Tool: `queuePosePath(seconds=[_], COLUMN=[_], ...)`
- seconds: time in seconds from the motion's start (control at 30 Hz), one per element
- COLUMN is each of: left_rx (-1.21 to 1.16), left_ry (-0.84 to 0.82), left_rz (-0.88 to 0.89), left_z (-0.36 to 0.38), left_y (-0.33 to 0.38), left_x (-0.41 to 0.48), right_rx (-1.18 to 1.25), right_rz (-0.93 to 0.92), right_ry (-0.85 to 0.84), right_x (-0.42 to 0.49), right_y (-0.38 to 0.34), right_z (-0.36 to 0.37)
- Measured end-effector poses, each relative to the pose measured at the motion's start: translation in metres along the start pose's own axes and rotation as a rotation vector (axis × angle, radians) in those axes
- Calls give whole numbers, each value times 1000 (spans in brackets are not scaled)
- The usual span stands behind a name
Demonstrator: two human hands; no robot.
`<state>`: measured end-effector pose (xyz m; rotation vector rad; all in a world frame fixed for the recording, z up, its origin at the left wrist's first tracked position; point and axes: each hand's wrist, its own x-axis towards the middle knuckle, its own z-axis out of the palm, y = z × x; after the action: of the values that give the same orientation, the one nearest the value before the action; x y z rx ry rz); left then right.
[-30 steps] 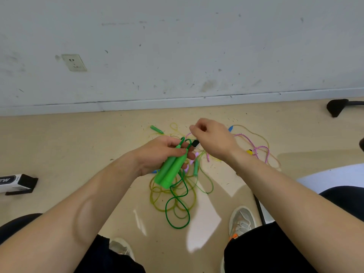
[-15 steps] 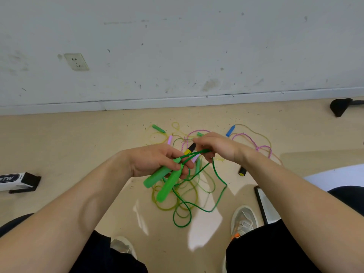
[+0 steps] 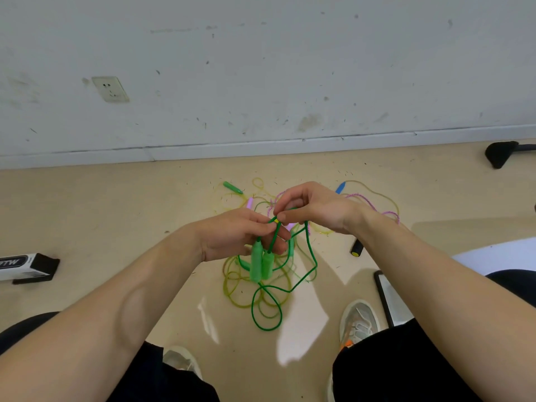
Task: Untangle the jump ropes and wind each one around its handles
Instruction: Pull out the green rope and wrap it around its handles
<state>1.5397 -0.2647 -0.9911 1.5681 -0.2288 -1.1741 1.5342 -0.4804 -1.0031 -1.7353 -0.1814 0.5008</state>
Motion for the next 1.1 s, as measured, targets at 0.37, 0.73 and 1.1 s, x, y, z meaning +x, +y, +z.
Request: queuePosePath(seconds=[0.37,0.73,1.1], left_rx=[-179,-483,-376], left_ry=[-106,184,755], left_rz=[83,193,310], left_z=[21,17,-12], left_y=[-7,-3,-8], left_x=[4,7,15], right_rx=[149,88,-542], right_rz=[-57,62,-80], right_ry=[144,213,225], right_x=[-1,-3,-7], right_y=[11,33,14], right_z=[2,16,64])
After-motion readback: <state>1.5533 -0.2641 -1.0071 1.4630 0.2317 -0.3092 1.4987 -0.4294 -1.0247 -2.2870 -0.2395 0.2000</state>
